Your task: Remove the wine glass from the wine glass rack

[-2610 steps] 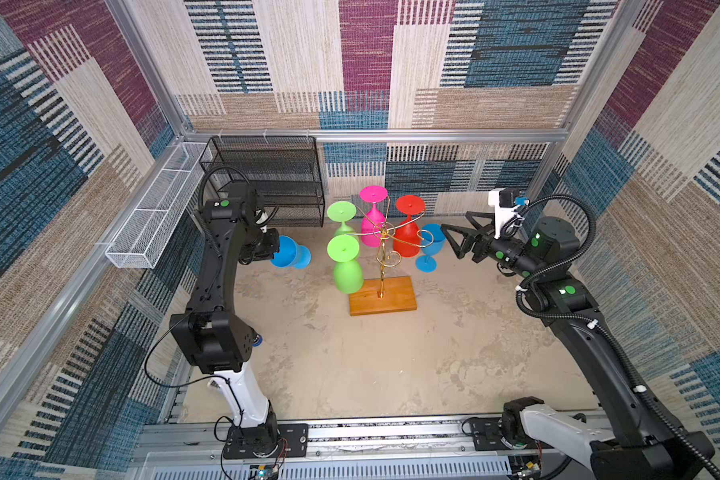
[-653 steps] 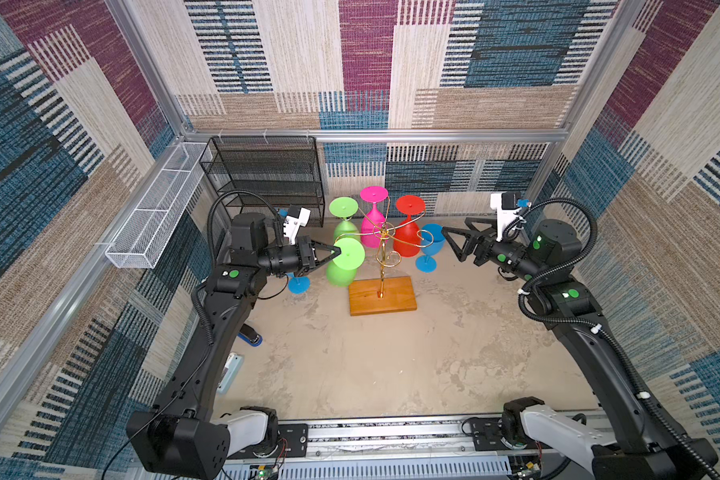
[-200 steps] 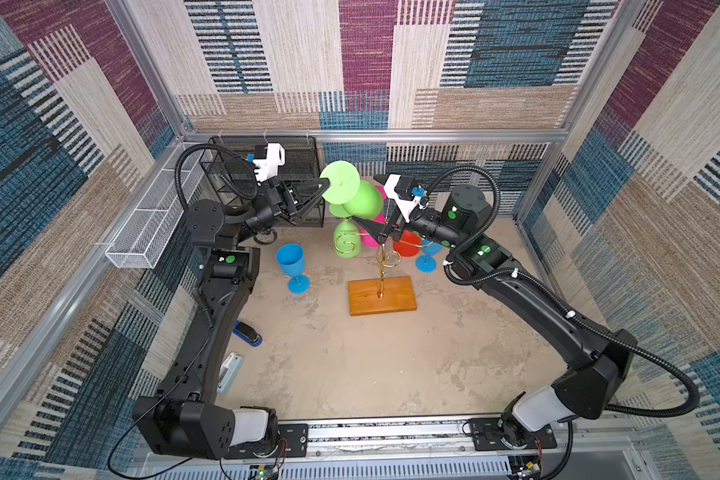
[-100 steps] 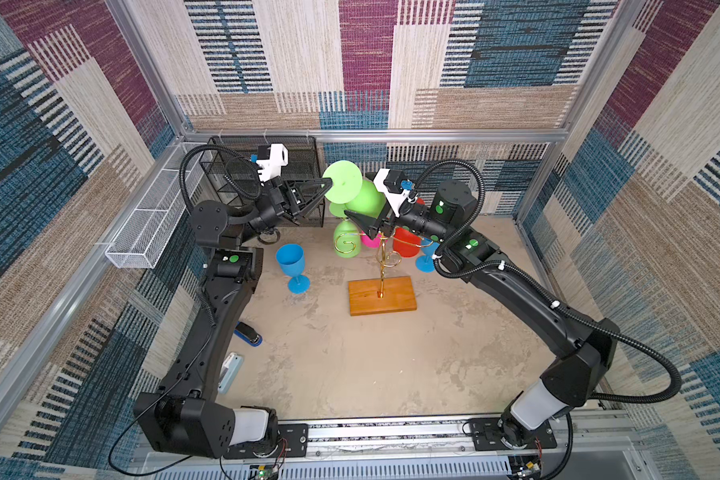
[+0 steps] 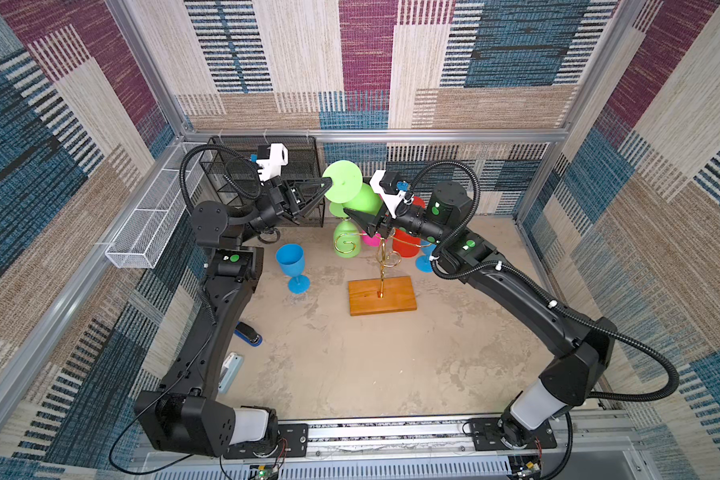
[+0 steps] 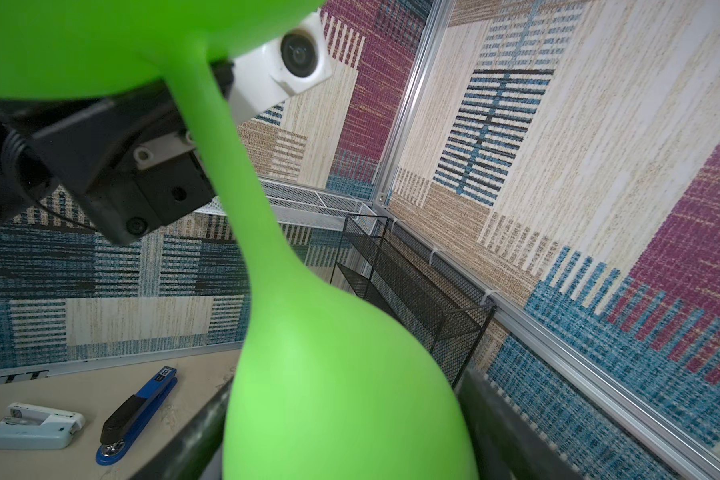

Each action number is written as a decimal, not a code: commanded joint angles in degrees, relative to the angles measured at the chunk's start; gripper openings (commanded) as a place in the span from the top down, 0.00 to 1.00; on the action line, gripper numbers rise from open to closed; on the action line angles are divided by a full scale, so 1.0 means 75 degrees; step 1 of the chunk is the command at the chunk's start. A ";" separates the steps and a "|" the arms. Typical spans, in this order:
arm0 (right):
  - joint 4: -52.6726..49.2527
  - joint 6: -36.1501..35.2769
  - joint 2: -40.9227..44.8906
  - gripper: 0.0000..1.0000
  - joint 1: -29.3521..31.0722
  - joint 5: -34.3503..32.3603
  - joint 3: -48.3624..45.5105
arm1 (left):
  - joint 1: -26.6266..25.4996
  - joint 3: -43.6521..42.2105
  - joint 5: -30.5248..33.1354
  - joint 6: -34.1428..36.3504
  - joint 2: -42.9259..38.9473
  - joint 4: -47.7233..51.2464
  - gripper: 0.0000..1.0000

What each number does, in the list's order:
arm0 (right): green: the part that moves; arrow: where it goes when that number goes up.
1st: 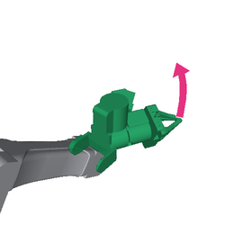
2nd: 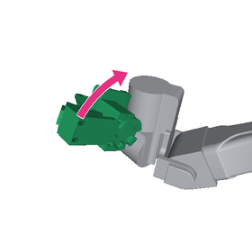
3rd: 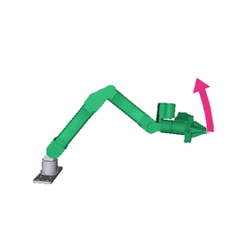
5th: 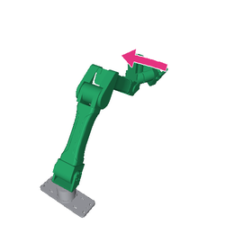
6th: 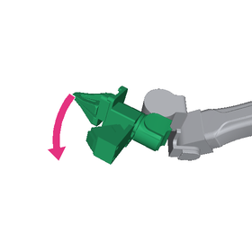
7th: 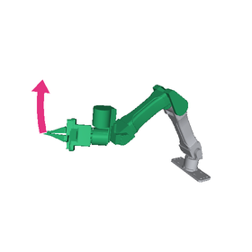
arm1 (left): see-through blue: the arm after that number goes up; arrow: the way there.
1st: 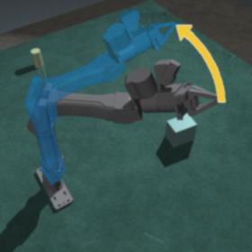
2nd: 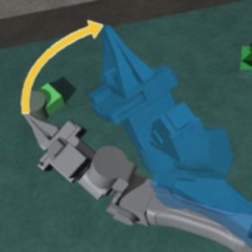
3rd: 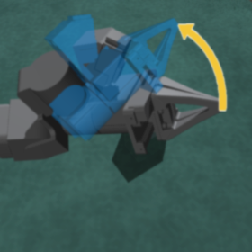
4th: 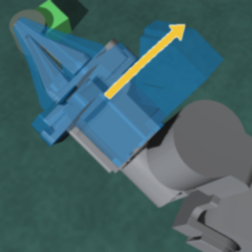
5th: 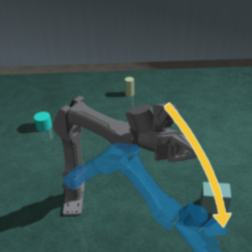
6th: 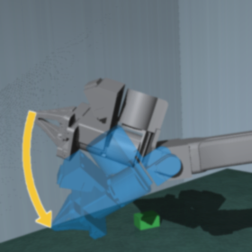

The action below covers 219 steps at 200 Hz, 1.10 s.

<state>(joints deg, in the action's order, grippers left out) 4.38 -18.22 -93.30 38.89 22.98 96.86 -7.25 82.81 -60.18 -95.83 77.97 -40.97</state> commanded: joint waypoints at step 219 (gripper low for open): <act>-0.1485 0.1469 0.0742 0.71 0.0064 -0.1147 0.0186 | 0.0321 0.0855 0.1054 0.6559 -0.0909 0.5141 0.59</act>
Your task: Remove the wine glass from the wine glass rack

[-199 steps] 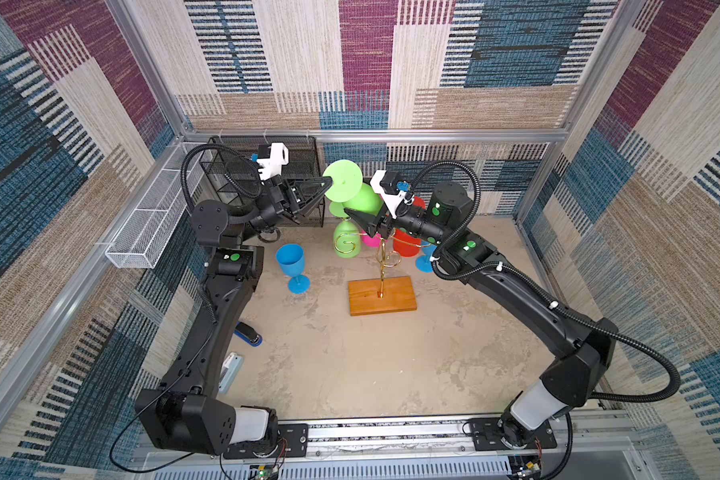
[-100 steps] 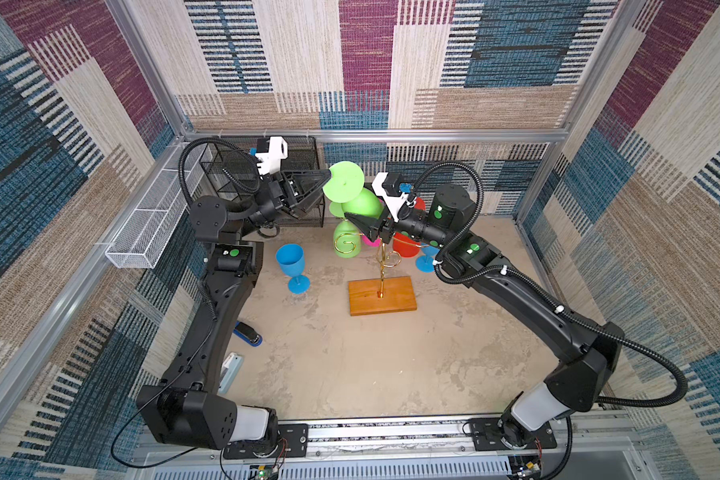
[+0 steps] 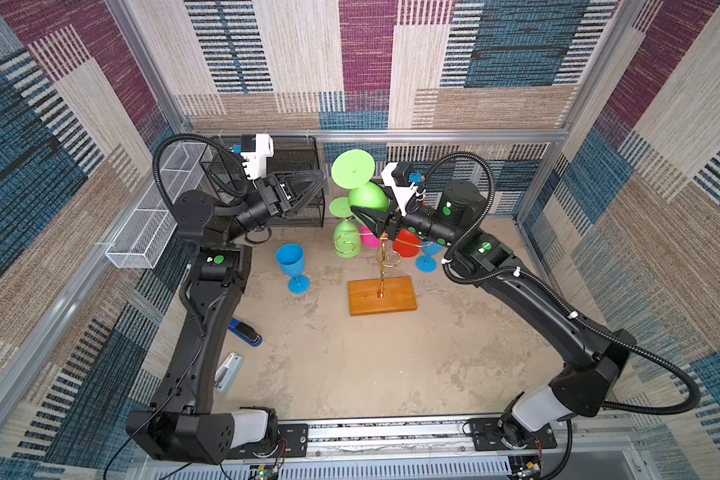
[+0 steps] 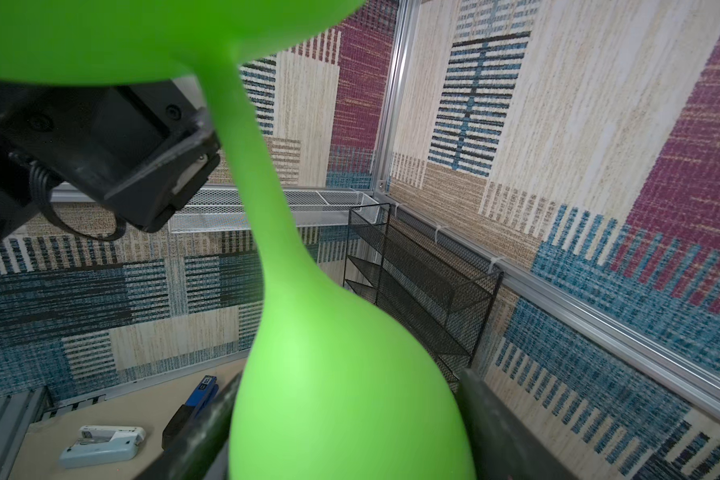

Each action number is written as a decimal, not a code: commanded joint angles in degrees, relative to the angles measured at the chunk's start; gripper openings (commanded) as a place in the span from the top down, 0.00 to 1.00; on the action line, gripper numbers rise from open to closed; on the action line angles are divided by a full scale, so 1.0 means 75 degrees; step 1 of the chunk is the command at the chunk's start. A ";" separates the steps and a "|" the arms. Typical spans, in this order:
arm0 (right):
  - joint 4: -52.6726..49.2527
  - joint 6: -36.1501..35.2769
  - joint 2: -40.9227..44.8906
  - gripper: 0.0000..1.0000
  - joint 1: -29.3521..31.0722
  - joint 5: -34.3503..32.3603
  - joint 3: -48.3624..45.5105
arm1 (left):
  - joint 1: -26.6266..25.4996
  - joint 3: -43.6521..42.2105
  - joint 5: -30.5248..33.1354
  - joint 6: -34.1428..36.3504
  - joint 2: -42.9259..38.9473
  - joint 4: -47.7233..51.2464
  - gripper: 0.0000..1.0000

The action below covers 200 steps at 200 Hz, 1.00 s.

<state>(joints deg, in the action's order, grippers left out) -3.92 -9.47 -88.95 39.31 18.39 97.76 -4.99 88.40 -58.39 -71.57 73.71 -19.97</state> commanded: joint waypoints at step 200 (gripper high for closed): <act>-0.3122 0.0424 0.0365 0.75 0.0009 -0.0696 0.0665 | -0.0513 -0.2344 0.0846 1.2827 0.0180 -0.3853 0.64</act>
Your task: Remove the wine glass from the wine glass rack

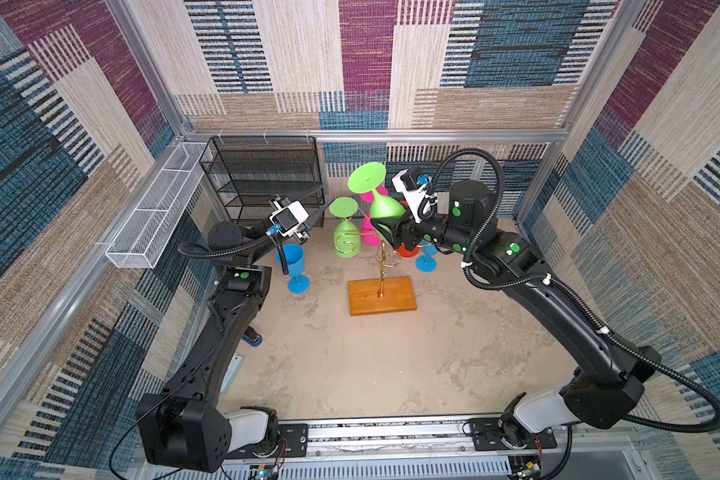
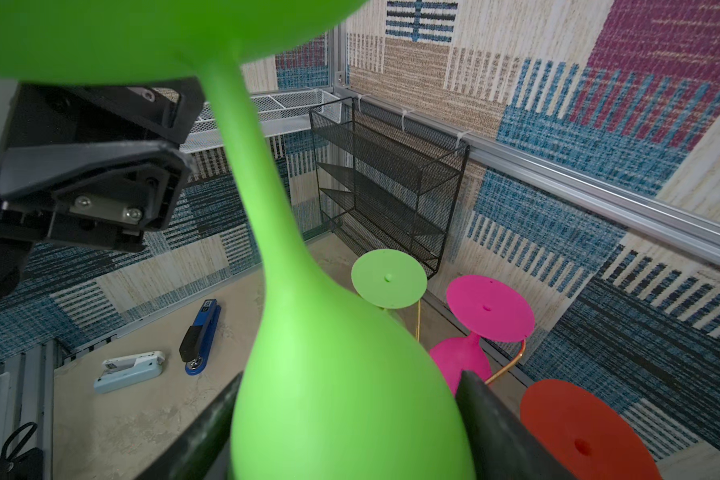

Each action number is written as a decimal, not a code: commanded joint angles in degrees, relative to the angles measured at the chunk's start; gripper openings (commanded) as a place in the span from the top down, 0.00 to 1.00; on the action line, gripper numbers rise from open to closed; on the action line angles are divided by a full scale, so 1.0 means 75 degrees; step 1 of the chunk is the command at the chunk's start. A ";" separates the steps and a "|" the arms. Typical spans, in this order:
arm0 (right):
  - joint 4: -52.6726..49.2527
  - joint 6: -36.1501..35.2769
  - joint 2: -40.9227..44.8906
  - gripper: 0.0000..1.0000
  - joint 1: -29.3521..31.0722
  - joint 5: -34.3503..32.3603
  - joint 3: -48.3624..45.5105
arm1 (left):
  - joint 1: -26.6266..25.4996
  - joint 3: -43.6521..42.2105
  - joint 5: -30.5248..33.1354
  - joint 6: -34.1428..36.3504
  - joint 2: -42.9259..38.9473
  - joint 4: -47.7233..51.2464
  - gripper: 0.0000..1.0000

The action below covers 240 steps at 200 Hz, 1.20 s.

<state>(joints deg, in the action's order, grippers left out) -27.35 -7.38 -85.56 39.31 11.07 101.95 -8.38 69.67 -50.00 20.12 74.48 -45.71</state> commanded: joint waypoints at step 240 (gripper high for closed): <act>-0.0178 0.0492 -0.0484 0.79 0.0080 0.1238 0.0201 | -0.0582 0.0730 -0.0379 0.2204 0.0278 0.0775 0.82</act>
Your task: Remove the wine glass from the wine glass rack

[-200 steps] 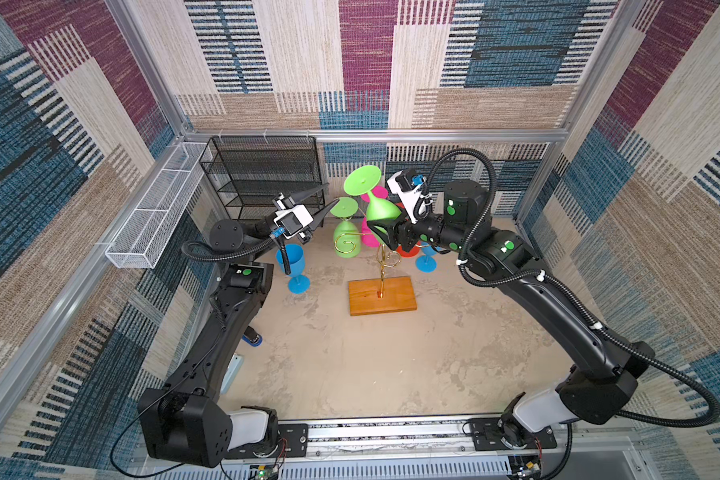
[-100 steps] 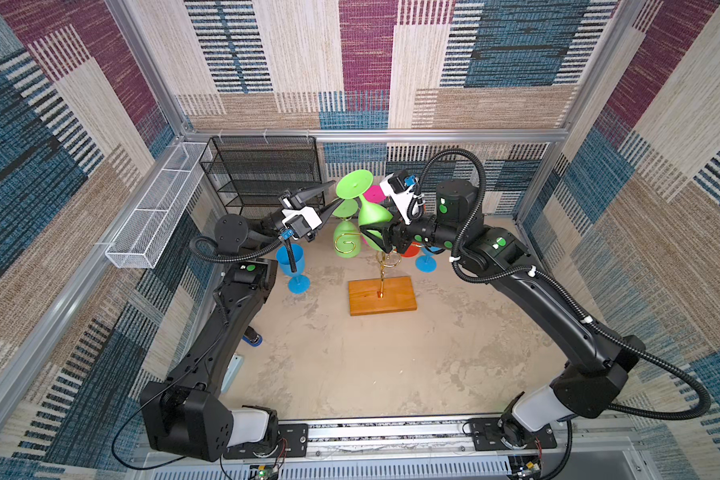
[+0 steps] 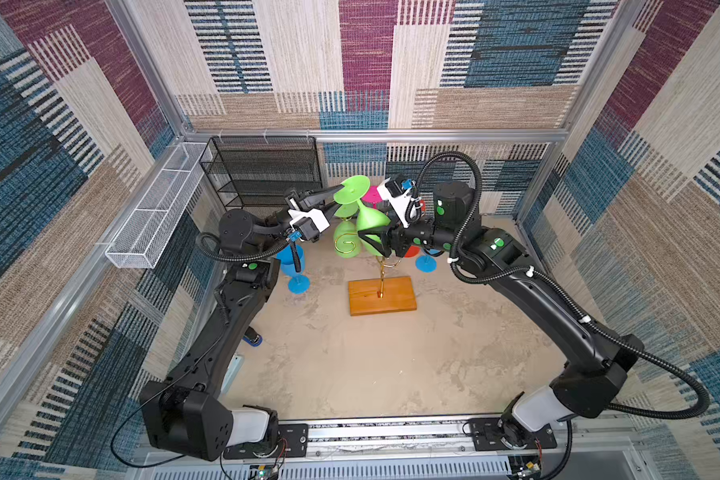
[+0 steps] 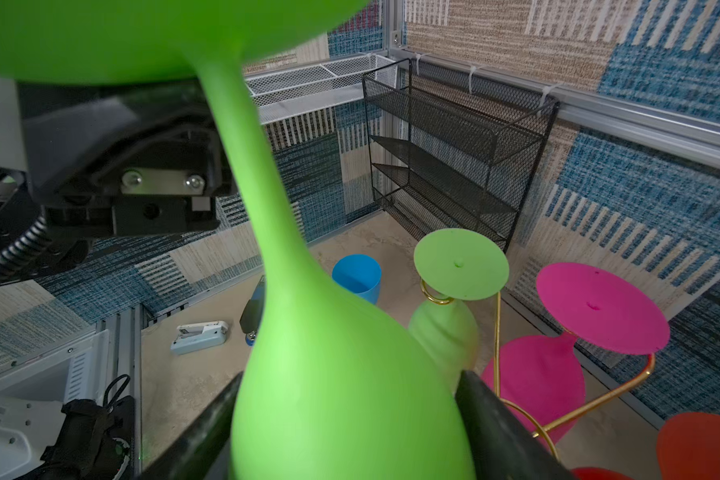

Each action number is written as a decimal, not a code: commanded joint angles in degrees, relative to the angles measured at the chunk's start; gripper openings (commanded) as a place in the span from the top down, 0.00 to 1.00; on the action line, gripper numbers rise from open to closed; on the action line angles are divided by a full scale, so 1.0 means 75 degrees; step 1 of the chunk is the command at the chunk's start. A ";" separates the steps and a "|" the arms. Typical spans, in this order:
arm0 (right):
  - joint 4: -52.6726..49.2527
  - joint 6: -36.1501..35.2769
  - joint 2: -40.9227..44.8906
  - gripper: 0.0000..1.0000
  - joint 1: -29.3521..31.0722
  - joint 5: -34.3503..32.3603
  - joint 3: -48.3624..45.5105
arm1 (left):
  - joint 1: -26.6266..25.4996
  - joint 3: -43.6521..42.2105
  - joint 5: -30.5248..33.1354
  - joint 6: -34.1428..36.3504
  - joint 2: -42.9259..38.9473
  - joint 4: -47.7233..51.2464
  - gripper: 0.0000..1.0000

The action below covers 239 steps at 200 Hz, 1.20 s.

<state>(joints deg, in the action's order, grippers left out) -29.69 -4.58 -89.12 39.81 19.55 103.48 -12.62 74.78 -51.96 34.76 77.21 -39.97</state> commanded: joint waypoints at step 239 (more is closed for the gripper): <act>0.2599 0.0455 0.3333 0.01 -0.0933 0.0310 -0.2641 | 0.0253 -0.0464 0.2249 -0.3107 -0.0439 0.0441 1.00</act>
<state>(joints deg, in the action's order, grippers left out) -15.22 -1.83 -67.72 35.00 21.52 85.91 -11.18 71.55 -41.85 22.85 74.24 -36.56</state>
